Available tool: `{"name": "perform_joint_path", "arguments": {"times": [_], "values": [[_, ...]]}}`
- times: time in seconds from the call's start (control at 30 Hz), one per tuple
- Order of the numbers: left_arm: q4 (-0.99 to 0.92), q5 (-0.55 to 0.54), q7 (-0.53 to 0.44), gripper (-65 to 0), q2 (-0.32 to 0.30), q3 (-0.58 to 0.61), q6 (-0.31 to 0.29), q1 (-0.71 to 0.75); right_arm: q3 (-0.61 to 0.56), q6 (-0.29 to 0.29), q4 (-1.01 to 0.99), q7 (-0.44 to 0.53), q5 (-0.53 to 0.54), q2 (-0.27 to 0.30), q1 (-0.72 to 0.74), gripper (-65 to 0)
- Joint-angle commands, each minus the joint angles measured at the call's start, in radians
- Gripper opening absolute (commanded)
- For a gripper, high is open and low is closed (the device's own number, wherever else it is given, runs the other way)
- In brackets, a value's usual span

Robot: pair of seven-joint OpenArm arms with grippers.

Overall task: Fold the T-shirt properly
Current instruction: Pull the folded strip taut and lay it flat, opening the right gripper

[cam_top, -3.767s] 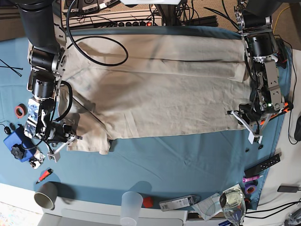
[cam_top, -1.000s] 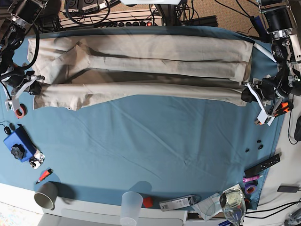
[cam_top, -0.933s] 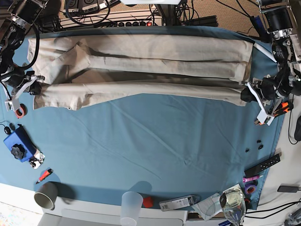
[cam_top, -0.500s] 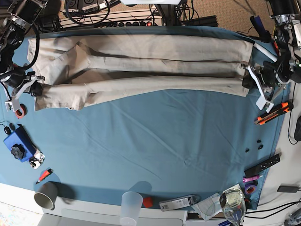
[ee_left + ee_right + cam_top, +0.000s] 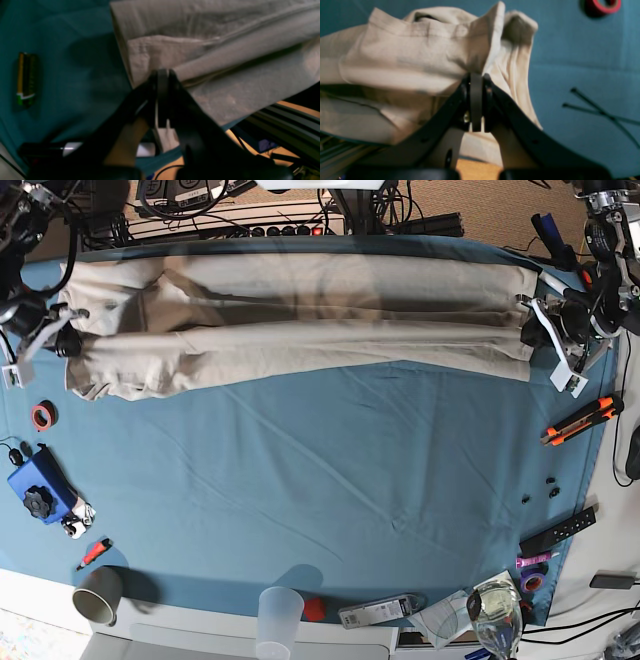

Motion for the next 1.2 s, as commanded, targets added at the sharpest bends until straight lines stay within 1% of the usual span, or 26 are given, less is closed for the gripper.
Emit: {"name": "perform_joint_path", "arguments": {"times": [0.0, 0.17, 0.23, 0.47, 0.8, 0.9, 1.17], "values": [[0.016, -0.008, -0.008, -65.0, -0.016, -0.01, 0.0, -0.003, 0.024, 0.003, 0.017, 0.018, 0.01, 0.025, -0.006, -65.0], [0.016, -0.011, 0.001, -65.0, -0.002, -0.01, 0.0, -0.002, 0.053, 0.011, 0.018, 0.018, 0.046, 0.025, -0.068, -65.0], [0.016, -0.011, 0.001, -65.0, 0.0, -0.01, 0.0, 0.001, 0.053, 0.021, 0.018, 0.018, 0.048, 0.025, -0.088, -65.0], [0.016, -0.011, 0.003, -65.0, 0.0, -0.01, 0.0, 0.032, 0.053, 0.021, 0.018, 0.018, 0.048, 0.025, -0.159, -65.0], [0.016, -0.01, 0.003, -65.0, 0.0, -0.01, 0.0, 0.034, 0.053, 0.021, 0.018, 0.018, 0.044, 0.024, -0.161, -65.0], [0.016, 0.01, 0.016, -65.0, 0.0, -0.01, 0.0, 0.034, 0.053, 0.022, 0.018, 0.018, 0.043, 0.023, -0.161, -65.0], [0.016, 0.013, 0.031, -65.0, 0.0, -0.01, 0.0, 0.054, 0.052, 0.023, 0.018, 0.018, 0.037, -0.028, -0.161, -65.0]]}}
